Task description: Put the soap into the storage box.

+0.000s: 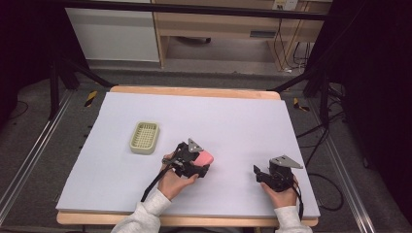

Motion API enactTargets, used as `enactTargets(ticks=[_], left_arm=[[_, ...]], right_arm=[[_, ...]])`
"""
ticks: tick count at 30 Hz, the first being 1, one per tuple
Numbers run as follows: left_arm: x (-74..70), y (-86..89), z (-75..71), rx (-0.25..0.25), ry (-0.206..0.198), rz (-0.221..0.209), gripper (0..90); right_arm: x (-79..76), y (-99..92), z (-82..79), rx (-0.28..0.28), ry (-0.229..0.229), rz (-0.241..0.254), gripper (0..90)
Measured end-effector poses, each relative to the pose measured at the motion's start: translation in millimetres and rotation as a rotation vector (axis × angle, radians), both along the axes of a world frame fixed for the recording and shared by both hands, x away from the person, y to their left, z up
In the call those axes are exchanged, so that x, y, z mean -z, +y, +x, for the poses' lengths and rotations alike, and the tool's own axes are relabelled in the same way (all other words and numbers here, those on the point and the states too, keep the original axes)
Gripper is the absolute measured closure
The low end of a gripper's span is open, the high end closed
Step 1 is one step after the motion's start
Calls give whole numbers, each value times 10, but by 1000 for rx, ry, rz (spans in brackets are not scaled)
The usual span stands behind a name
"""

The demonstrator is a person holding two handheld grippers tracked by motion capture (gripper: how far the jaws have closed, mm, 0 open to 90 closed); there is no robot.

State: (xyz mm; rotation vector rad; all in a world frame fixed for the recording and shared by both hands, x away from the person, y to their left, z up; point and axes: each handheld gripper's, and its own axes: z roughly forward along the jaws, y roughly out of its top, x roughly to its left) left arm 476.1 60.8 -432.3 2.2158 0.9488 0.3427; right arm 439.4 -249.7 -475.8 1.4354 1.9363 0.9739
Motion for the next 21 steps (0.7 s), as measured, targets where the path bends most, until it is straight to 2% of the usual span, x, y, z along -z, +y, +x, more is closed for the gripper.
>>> enactTargets(ticks=[11,21], left_arm=[[-171,306,27,-50,-28,-27,372],[-273,548,53,-89,-37,-33,372]], right_arm=[[-2,3,-3,1,-5,3,341],[-8,3,-9,1,-5,9,338]])
